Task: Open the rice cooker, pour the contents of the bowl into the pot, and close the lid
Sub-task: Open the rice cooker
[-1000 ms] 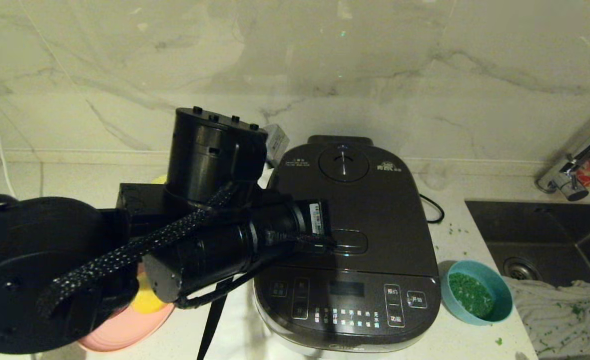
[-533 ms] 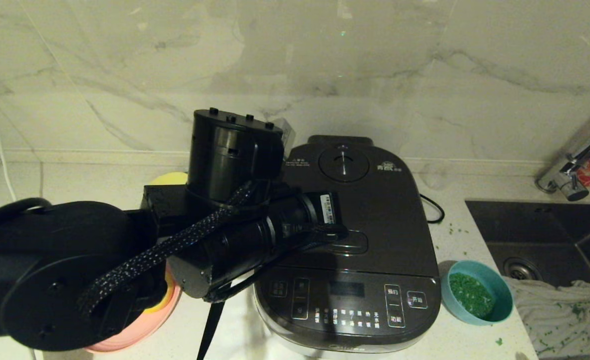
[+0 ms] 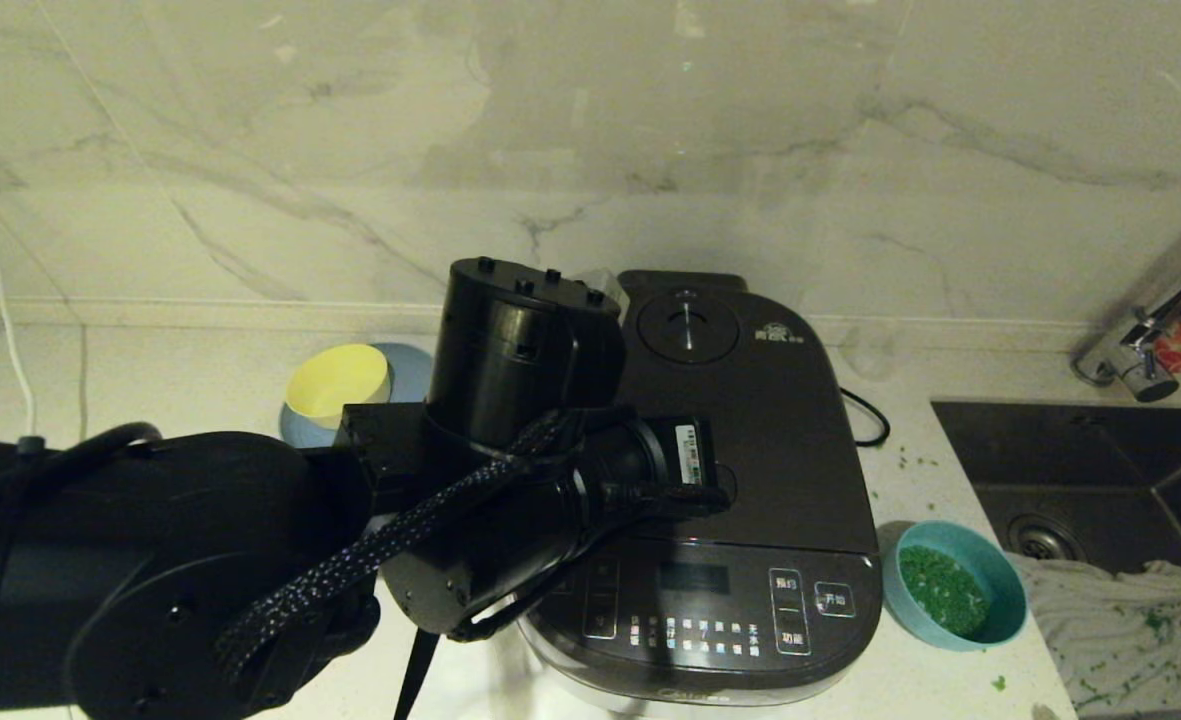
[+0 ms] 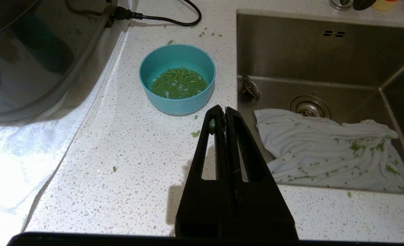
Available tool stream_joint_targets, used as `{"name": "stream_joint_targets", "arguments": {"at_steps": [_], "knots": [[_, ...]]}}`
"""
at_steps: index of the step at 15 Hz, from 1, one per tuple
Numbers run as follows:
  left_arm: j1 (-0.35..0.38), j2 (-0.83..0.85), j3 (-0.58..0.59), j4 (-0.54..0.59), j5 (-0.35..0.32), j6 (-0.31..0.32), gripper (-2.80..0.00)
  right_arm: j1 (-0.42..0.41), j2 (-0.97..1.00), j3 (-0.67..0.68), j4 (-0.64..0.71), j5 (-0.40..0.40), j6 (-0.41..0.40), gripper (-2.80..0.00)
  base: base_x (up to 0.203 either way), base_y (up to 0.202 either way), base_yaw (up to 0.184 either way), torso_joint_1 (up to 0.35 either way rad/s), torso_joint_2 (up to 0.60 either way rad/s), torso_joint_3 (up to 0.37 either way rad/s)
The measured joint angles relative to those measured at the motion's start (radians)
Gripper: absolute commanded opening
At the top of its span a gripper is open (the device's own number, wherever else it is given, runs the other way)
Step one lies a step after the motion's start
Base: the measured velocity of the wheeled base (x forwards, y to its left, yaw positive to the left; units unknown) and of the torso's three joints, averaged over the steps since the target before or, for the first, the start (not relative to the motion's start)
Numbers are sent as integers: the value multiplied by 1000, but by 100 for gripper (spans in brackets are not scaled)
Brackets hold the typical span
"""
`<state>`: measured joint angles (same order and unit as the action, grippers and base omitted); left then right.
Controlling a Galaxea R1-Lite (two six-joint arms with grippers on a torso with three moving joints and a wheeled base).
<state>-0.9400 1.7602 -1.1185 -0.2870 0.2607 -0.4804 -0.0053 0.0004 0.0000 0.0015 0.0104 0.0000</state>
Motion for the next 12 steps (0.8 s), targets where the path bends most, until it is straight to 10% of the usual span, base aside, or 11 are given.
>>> {"name": "stream_joint_targets", "arguments": {"at_steps": [12], "knots": [[4,-14,22,1,25,-12,-280,0,0,0,0,0,0,-280,0,0,0,0,0,0]]}}
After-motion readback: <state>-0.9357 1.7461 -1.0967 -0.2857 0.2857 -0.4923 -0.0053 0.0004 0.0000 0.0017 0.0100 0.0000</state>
